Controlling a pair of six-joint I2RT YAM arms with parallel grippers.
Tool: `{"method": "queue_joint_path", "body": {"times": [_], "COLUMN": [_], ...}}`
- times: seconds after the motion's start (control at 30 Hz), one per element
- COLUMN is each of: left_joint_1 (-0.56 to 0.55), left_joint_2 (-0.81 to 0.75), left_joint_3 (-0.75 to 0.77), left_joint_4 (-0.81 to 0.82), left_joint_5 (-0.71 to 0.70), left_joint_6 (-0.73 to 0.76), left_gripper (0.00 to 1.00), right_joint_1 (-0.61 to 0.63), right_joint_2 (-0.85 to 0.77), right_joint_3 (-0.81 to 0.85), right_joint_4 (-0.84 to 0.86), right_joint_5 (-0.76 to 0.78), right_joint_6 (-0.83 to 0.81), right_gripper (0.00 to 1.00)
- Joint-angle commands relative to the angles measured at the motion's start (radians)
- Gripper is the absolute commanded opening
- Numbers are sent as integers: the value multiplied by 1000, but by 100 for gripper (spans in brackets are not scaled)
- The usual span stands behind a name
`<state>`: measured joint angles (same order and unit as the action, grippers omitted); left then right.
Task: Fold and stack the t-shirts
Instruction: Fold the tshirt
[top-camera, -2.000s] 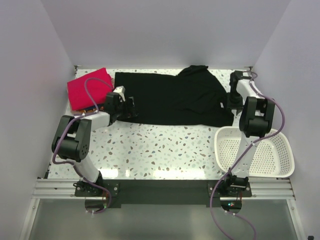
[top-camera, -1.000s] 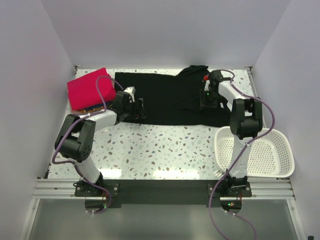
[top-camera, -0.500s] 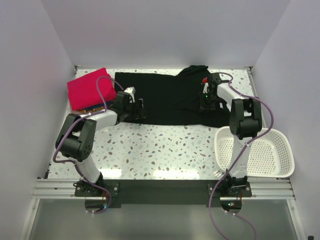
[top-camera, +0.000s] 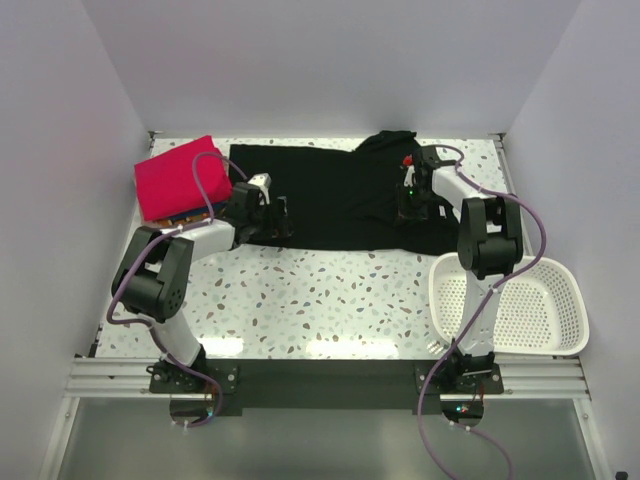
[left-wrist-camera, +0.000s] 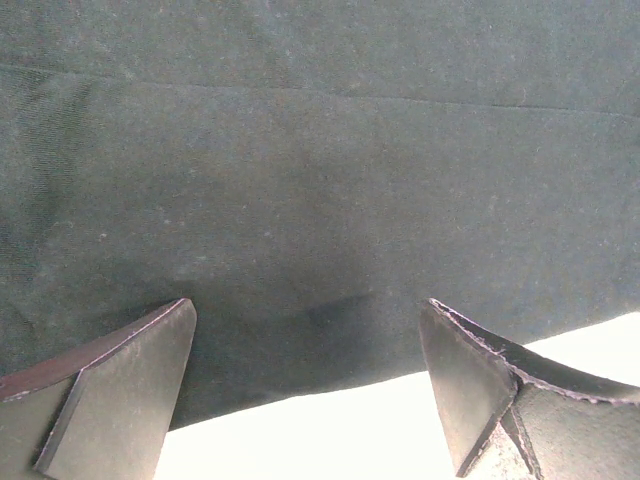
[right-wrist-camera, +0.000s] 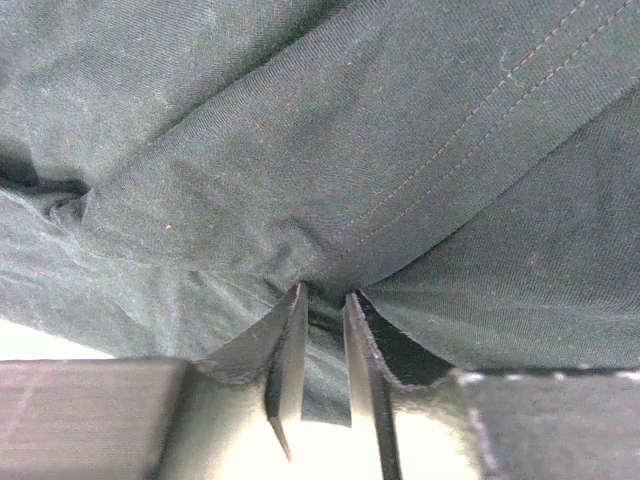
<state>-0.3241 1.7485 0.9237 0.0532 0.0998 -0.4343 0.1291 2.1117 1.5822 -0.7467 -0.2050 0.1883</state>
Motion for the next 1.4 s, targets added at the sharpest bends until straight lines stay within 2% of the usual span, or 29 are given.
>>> {"method": "queue_joint_path", "body": {"times": [0.0,0.13,0.17,0.23,0.5,1.03,1.13,1.17,1.23,1.37], "left_joint_1": [-9,-9,-9,-9,-9,-9,-9,-9,-9,-9], "left_joint_2": [25,23,26,29,36,32,29,28,20,8], "left_joint_3": [-3,-3,-3,-3,-9,-17,-6,3,12,44], "left_joint_4": [7,4,4,5,4,-4,-12,-15,-24,-32], "left_joint_5": [-8,-12,-11,-11,-8,-9,-12,-14,-17,-25], "left_joint_6": [8,11,11,9,14,19,22,20,23,28], "left_gripper": [99,99,99,99,99,99,99,99,100,100], "right_joint_1": [9,9,9,10,7,23,23,23,21,24], "right_joint_2": [-24,-33,-36,-36,-6,202,163,148,102,18], "right_joint_3": [32,53,59,74,174,502,495,484,454,351], "right_joint_4": [15,3,1,1,-25,-6,26,36,61,69], "right_joint_5": [-33,-17,-11,-11,-5,-37,-33,-30,-24,-20], "right_joint_6": [19,11,10,10,14,79,95,102,105,99], "right_gripper": [22,15,7,0,0,0,14,31,48,56]}}
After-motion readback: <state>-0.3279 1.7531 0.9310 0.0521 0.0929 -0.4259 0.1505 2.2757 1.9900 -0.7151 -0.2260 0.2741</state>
